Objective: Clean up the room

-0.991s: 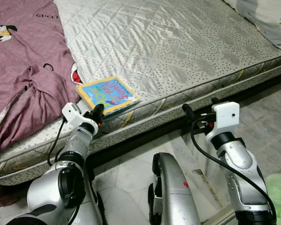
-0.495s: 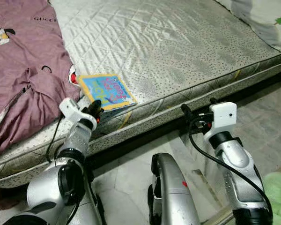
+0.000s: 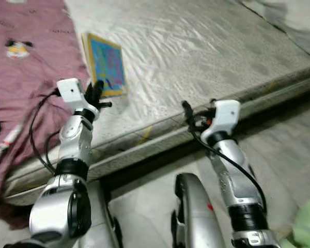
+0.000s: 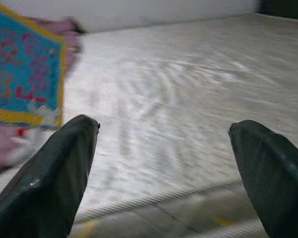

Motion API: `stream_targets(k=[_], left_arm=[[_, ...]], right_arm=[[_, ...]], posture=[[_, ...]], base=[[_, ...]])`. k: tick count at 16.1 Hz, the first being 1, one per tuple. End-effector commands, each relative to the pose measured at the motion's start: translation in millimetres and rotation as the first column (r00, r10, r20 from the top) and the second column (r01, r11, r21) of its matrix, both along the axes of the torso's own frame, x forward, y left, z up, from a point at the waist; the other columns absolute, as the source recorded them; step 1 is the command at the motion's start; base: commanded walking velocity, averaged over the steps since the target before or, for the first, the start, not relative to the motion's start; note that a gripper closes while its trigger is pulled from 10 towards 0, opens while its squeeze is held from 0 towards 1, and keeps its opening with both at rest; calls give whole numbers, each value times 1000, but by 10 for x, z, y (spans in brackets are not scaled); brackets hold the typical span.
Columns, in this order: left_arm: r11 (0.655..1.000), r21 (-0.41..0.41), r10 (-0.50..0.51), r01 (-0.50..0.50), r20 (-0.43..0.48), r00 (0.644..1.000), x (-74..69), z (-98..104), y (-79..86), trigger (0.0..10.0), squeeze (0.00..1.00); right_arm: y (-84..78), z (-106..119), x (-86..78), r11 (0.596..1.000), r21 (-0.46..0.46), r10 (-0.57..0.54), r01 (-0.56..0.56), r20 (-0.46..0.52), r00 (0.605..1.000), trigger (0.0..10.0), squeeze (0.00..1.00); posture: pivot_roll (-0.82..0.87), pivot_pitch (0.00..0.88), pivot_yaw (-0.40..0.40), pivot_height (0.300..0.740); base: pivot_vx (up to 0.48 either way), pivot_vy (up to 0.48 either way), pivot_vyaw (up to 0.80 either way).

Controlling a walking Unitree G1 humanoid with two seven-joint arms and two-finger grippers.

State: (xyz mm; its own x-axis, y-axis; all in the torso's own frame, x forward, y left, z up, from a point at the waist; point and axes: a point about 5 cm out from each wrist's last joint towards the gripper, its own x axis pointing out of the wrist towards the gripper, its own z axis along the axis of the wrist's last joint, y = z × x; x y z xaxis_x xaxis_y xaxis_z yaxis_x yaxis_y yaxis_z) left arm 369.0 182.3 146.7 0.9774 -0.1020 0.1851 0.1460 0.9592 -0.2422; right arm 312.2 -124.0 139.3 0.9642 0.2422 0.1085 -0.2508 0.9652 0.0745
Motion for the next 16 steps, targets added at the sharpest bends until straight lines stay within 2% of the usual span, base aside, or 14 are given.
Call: stream_targets(k=[1, 2, 4, 5, 6, 9, 12, 16], left_arm=[[997, 71, 7, -11, 57, 998, -80, 64, 6, 0, 0], [996, 89, 10, -15, 63, 998, -105, 59, 6, 0, 0], [994, 102, 29, -35, 60, 998, -185, 19, 0, 0, 0], [992, 115, 55, -59, 36, 998, -246, -48, -12, 4275, 0], [990, 123, 70, -71, 16, 997, -282, -110, -34, 10000, 0], [984, 158, 84, -81, -15, 996, -315, -162, -97, 10000, 0], [968, 234, 93, -88, -14, 996, -341, -139, -176, 10000, 0], [966, 247, 78, -72, -13, 997, -313, -120, -240, 10000, 0]], right_arm=[[117, 33, 24, 998, -20, 67, -66, 40, 997, 10000, 0], [144, 43, 46, 998, -14, 68, -68, 49, 996, 10000, 0], [156, 44, 92, 998, 59, 32, -34, 46, 998, 10000, 0], [165, 64, 131, 996, 83, 22, -27, 57, 998, 10000, 0], [161, 83, 168, 995, 94, 17, -23, 64, 998, 10000, 0], [137, 92, 215, 993, 115, 8, -16, 67, 998, 10000, 0], [136, 90, 246, 992, 125, -1, -10, 82, 997, 10000, 0], [122, 103, 279, 992, 130, -19, 7, 90, 996, 10000, 0]], posture=[[-17, 0, 14, 549], [-6, 0, 17, 549], [6, 0, 19, 549], [15, 0, 20, 549], [13, 0, 20, 559], [12, 0, 18, 584], [7, 0, 25, 619], [1, 0, 27, 674]], base=[[0, 0, 0], [0, 0, 0], [0, 0, 0], [0, 0, 0], [0, 0, 0], [0, 0, 0], [0, 0, 0], [0, 0, 0]])
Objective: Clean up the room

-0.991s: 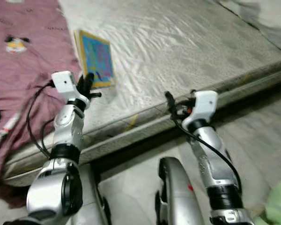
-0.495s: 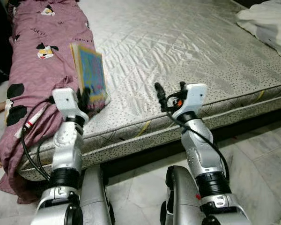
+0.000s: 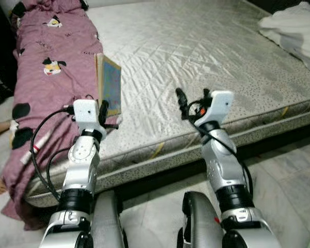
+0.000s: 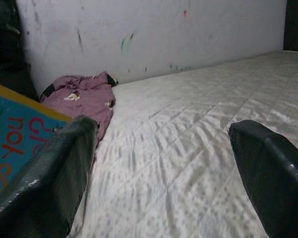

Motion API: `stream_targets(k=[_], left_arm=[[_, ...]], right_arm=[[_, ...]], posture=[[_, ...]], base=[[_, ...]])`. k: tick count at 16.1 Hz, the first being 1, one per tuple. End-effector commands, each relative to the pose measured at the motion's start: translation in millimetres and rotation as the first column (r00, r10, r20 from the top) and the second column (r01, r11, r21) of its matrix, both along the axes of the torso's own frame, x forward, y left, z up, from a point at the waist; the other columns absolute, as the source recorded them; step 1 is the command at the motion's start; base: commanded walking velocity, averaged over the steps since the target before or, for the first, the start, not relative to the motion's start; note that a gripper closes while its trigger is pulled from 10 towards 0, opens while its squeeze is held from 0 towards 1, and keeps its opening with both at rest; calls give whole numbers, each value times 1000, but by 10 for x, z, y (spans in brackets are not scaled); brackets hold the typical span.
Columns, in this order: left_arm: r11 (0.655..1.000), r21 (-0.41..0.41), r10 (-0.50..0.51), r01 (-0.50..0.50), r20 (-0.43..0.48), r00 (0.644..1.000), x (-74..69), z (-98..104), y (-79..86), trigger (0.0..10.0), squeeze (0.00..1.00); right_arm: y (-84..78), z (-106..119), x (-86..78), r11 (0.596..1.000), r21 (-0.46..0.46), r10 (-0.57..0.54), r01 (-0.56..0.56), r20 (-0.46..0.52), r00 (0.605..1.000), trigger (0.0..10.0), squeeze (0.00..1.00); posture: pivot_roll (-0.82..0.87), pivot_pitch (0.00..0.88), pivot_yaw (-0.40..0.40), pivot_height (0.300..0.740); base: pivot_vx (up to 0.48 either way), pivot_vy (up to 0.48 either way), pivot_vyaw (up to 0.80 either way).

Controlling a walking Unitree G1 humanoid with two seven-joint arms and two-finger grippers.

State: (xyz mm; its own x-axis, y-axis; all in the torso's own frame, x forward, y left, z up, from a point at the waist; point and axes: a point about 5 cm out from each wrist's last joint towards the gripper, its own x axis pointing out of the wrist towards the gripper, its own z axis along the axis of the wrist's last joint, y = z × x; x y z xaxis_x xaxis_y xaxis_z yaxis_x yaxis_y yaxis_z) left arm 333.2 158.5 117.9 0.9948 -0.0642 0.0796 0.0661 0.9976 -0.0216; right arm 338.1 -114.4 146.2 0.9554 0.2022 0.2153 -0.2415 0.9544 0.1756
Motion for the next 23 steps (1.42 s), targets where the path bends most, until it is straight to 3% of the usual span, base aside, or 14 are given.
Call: stream_targets(k=[1, 6, 9, 12, 17, 20, 23], left_arm=[[1000, 20, -5, 3, 63, 998, 43, 167, -15, 10000, 0], [999, 38, 23, -24, 31, 999, 55, 154, -57, 10000, 0], [998, 51, -49, 47, 30, 998, 42, 129, -122, 10000, 0], [996, 83, -42, 43, -19, 999, 46, 63, -146, 10000, 0], [994, 85, -67, 68, -20, 998, 22, 34, -197, 10000, 0], [992, 83, -90, 91, -22, 996, 4, -3, -273, 10000, 0], [998, 40, -52, 54, -34, 998, -7, -12, -217, 10000, 0]], right_arm=[[24, 36, 22, 1000, 3, 6, -6, 13, 1000, 10000, 0], [-2, 33, 28, 1000, -5, 3, -3, 23, 1000, 10000, 0], [-33, 2, 18, 1000, -14, -14, 14, 17, 1000, 10000, 0], [-39, -9, 22, 1000, -22, -19, 19, 17, 1000, 10000, 0], [-57, -51, 0, 999, -35, -28, 28, 9, 1000, 10000, 0], [-148, -82, -34, 995, -19, -96, 96, 9, 995, 10000, 0], [-154, -84, -80, 994, -40, -102, 103, 26, 994, 10000, 0]], posture=[[0, 0, 26, 684], [-1, 0, 24, 739], [-1, 0, 26, 740], [-1, 0, 26, 740], [-11, 0, 23, 740], [-34, 0, 59, 740], [-34, 0, 50, 740]], base=[[0, 0, 0], [0, 0, 0], [0, 0, 0], [0, 0, 0], [0, 0, 0], [0, 0, 0], [0, 0, 0]])
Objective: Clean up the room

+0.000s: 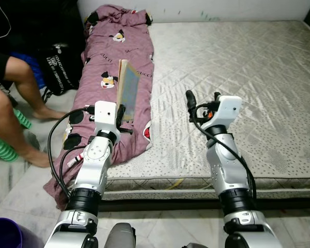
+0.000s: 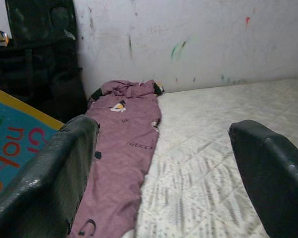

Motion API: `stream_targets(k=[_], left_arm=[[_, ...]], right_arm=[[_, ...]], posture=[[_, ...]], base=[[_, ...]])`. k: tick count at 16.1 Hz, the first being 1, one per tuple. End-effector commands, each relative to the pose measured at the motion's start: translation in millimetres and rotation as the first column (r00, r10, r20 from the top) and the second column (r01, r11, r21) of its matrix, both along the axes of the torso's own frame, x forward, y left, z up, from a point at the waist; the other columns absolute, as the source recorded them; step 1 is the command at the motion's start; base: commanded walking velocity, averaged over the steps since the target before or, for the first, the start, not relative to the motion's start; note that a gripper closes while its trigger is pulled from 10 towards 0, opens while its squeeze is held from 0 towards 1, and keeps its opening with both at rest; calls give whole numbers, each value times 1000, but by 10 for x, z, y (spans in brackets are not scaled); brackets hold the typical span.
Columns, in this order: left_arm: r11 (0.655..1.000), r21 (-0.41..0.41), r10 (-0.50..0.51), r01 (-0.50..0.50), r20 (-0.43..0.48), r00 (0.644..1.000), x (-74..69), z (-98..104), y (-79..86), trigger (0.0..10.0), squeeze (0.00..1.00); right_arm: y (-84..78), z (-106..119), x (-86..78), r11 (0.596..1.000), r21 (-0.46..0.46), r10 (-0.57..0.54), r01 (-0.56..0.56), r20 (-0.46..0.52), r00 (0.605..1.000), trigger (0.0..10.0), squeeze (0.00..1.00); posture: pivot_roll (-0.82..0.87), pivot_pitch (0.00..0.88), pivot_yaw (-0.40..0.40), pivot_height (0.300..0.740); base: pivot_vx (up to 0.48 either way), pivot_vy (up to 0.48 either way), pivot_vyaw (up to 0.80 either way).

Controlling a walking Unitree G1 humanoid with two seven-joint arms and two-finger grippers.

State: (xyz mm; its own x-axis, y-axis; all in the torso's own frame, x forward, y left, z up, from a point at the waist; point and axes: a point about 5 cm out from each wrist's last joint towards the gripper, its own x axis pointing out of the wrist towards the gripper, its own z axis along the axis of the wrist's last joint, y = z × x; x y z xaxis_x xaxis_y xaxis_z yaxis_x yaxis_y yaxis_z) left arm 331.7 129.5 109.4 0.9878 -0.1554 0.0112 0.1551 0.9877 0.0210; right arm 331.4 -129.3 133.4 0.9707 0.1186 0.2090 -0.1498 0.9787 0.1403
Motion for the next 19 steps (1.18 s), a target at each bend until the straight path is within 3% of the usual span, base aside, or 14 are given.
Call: stream_targets(k=[1, 3, 8, 12, 19], left_arm=[[998, -26, 53, -52, 28, 998, 4, 75, 96, 10000, 0], [992, -57, 111, -110, 8, 994, -38, 51, 180, 10000, 0], [964, -133, 228, -232, -42, 973, -262, -113, 256, 10000, 0], [980, -93, 173, -176, -38, 984, -291, -109, 211, 10000, 0], [992, -114, 46, -47, -12, 999, -312, -17, 76, 10000, 0]], right_arm=[[10, 51, -23, 1000, -27, 7, -6, 33, 999, 10000, 0], [44, 31, -90, 990, -121, 76, -70, 40, 996, 10000, 0], [28, -140, -198, 963, -194, 180, -186, -51, 982, 10000, 0], [63, -150, -217, 969, -181, 161, -168, -52, 986, 10000, 0], [60, -188, -280, 976, -160, 135, -144, -68, 989, 10000, 0]], posture=[[-29, 0, 38, 740], [-15, 0, -5, 740], [19, 0, -105, 740], [7, 4, -65, 740], [-2, 47, -41, 740]], base=[[0, 0, 0], [0, 0, 0], [0, 0, 0], [0, 0, 0], [0, 0, 0]])
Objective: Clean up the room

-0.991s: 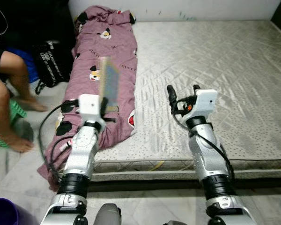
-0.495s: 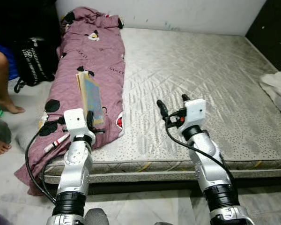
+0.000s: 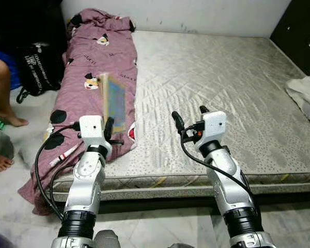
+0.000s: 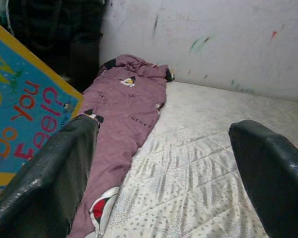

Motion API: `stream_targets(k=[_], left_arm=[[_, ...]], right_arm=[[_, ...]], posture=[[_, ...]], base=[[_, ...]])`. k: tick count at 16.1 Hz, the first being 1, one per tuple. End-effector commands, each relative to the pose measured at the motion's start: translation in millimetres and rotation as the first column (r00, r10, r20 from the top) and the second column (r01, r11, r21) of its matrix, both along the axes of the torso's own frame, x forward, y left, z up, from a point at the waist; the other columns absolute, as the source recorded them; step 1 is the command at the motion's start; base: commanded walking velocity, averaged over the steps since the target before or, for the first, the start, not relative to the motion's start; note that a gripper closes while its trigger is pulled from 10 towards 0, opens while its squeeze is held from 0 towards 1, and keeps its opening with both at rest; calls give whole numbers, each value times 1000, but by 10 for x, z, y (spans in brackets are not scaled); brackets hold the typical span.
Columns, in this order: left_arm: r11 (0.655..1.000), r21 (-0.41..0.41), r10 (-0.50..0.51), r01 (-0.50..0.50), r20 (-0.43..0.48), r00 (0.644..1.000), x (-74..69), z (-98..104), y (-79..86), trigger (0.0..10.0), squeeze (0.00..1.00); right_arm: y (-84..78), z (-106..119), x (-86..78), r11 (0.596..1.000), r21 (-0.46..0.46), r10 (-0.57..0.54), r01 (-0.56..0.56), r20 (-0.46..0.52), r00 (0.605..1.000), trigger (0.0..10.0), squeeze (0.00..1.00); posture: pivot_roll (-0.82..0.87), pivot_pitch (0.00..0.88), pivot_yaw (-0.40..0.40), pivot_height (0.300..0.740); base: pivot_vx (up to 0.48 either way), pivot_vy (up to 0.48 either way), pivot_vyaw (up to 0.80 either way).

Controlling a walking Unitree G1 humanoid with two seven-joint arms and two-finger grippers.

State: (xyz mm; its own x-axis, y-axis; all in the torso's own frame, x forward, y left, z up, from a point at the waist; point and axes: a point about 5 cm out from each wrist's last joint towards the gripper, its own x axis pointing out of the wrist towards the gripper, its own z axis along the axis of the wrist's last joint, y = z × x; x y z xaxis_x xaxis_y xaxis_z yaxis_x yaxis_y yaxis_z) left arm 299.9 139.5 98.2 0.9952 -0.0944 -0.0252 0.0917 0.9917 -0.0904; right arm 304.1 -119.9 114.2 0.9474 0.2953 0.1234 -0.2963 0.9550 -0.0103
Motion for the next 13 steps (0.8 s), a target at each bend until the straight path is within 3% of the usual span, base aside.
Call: stream_targets(k=[1, 13], left_arm=[[1000, -8, -19, 20, 44, 999, 5, 106, -23, 10000, 0], [998, -2, -59, 59, 34, 998, 12, 123, -16, 10000, 0]], right_arm=[[-27, 11, -12, 1000, 2, -16, 16, -3, 1000, 10000, 0], [15, 42, -1, 1000, 17, -17, 17, 0, 1000, 10000, 0]], posture=[[-1, 49, -38, 740], [4, 47, -33, 740]], base=[[0, 0, 0], [329, 0, 0]])
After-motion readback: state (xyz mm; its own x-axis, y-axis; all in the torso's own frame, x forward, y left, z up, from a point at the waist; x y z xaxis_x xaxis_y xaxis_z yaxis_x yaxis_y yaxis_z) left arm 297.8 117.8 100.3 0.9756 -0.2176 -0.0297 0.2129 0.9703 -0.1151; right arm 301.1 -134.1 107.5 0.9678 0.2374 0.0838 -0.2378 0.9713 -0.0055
